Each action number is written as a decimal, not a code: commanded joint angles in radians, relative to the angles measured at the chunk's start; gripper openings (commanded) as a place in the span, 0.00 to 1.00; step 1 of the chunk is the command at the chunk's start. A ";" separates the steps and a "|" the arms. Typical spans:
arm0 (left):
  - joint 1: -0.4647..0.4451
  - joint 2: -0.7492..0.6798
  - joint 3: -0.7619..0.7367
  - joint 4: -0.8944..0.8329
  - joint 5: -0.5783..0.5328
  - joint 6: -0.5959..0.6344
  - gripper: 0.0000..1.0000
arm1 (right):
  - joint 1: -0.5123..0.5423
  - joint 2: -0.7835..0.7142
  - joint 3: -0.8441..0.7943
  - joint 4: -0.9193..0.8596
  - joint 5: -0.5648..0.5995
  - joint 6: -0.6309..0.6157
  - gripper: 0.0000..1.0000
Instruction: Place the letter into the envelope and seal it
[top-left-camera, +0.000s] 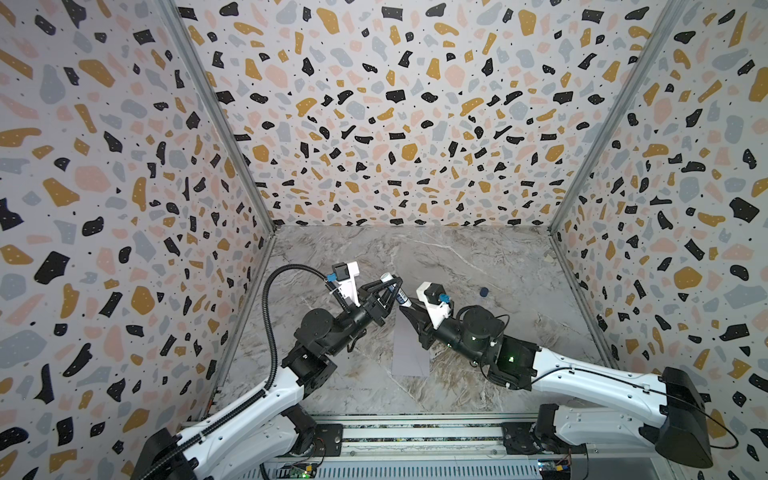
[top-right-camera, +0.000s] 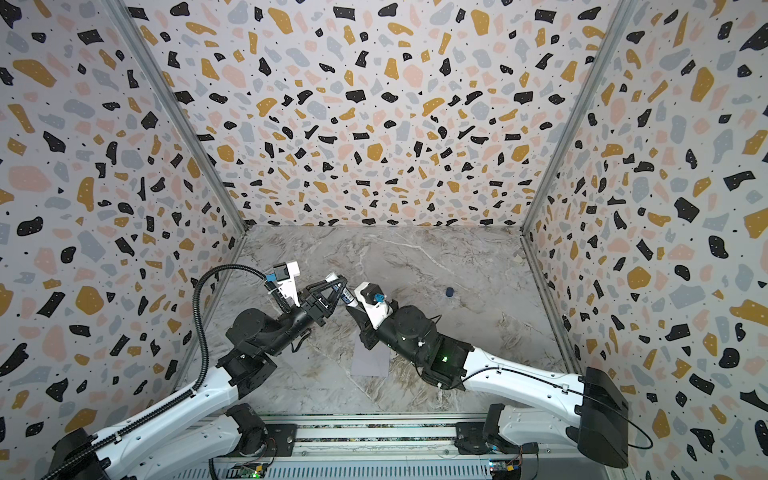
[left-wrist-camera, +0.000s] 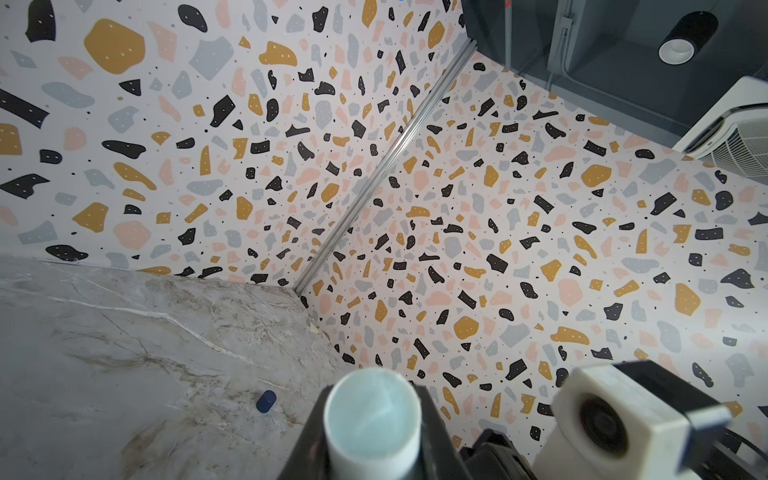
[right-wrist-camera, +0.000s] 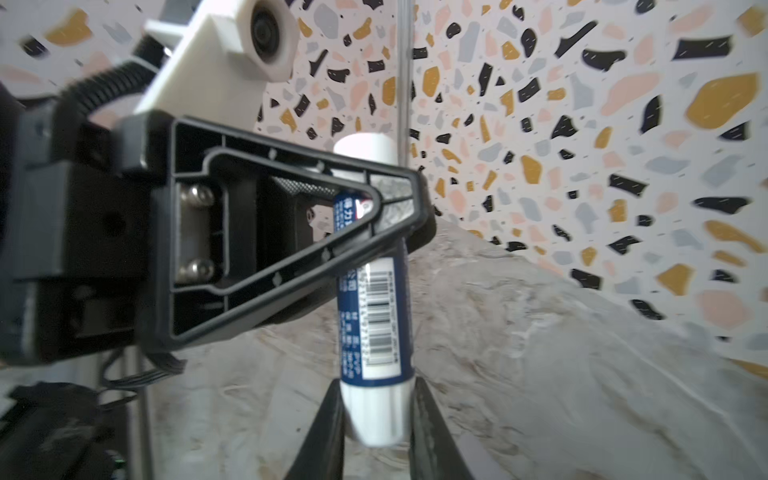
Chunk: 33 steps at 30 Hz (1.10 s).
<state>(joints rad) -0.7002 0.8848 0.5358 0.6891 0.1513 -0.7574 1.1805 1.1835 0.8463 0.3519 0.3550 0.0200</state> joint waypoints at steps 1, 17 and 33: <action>-0.014 0.019 0.003 -0.030 0.068 0.021 0.00 | 0.074 0.071 0.091 0.097 0.479 -0.326 0.00; -0.015 0.019 0.010 -0.036 0.069 0.029 0.00 | 0.176 0.295 0.044 0.536 0.738 -0.817 0.04; -0.013 -0.029 0.137 -0.324 0.091 0.443 0.00 | -0.141 -0.256 -0.167 0.006 -0.401 -0.024 0.85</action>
<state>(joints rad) -0.7143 0.8806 0.6201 0.4522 0.2214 -0.5022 1.0775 0.9806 0.7048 0.3950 0.2134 -0.1333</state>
